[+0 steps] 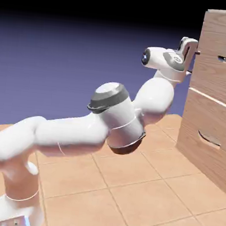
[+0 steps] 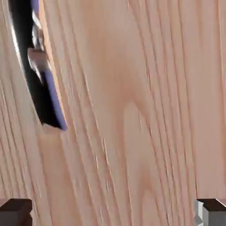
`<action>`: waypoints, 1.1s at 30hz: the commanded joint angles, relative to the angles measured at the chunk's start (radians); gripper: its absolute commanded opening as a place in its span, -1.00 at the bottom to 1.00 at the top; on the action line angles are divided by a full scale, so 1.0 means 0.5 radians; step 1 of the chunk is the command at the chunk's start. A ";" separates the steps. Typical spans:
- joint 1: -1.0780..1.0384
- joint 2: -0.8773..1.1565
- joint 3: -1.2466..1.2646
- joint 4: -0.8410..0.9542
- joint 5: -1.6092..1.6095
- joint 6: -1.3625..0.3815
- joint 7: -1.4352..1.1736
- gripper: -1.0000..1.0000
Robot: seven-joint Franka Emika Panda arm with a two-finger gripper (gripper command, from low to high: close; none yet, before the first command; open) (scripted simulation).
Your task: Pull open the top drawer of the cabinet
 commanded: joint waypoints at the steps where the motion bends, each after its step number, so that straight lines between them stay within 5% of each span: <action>1: -0.020 0.047 0.045 0.034 -0.064 -0.016 -0.087 0.00; 12: 0.346 0.128 0.039 0.689 -0.096 0.203 -0.383 0.00; 13: 0.346 0.128 0.039 0.689 -0.096 0.203 -0.383 -1.00; 33: -0.479 0.139 0.270 -0.688 -0.118 -0.354 -0.033 -1.00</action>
